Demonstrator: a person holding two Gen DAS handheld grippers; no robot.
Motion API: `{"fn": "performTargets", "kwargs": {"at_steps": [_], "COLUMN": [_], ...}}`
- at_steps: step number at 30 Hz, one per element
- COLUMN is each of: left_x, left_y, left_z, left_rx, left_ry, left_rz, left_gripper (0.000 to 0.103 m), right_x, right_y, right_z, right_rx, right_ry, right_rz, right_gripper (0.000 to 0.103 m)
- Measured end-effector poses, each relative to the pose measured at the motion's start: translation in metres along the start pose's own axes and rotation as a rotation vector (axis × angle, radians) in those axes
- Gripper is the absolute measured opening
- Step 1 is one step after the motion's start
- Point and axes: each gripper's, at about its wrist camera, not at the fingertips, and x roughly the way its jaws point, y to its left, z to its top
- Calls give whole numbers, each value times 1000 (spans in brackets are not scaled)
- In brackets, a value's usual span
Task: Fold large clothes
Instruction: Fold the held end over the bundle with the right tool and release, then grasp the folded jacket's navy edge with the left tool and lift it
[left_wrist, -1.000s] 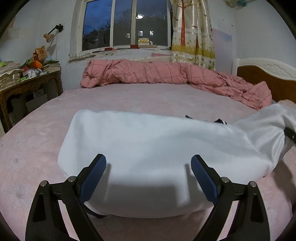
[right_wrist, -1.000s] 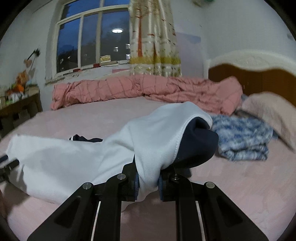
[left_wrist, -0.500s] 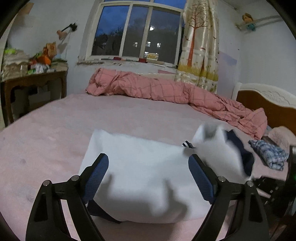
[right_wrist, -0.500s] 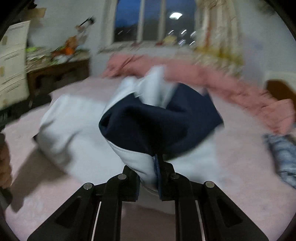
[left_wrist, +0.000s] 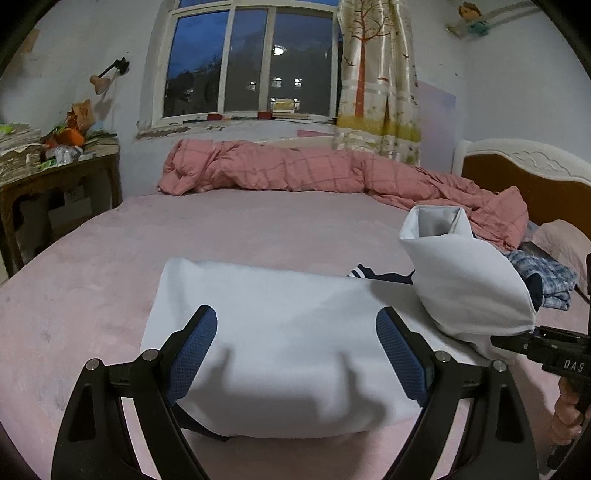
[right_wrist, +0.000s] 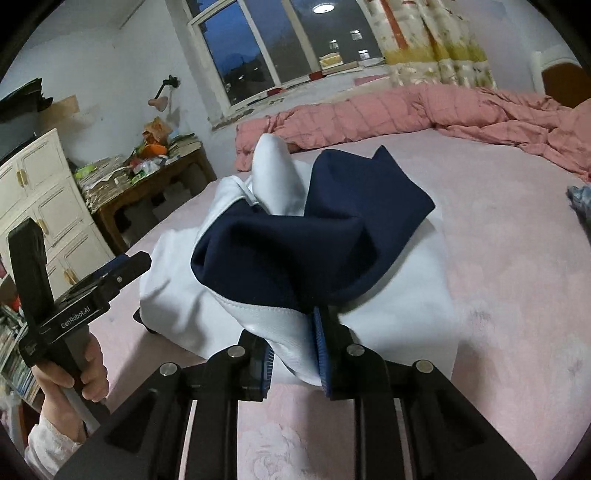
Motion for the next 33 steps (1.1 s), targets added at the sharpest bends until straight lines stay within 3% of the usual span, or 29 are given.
{"fn": "performTargets", "kwargs": {"at_steps": [6,11,13,15,19,23,25,30,32,33], "left_x": [0,-5,-10,-16,-24,-33,-37,-28,-13,-5], "left_y": [4,2,-4,-10,-18,-34,-50,-117,-148,-161], "left_z": [0,2,3,3,4,4,5,28,40,45], "left_rx": [-24,-17,-2,22,50,79,106,182,208,214], "left_ry": [7,1,-5,-22,-45,-58,-69,-45,1,17], "left_rz": [-9,-64,-97,-108,-124,-198,-245,-366,-467,-456], "left_gripper": [87,87,87,87,88,93,97,99,101,100], "right_x": [2,2,-3,-18,-43,-58,-55,-43,-48,-53], "right_y": [20,28,29,33,31,-8,-38,-89,-99,-103], "right_z": [-9,-12,-11,-14,-11,5,11,22,24,25], "right_rx": [-105,-143,-138,-147,-167,13,113,204,225,232], "right_ry": [-13,-33,-37,-69,-148,-208,-173,-74,-93,-101], "right_rz": [-76,-101,-67,-45,-124,-279,-397,-425,-444,-442], "right_gripper": [24,35,76,92,92,92,92,88,88,88]}}
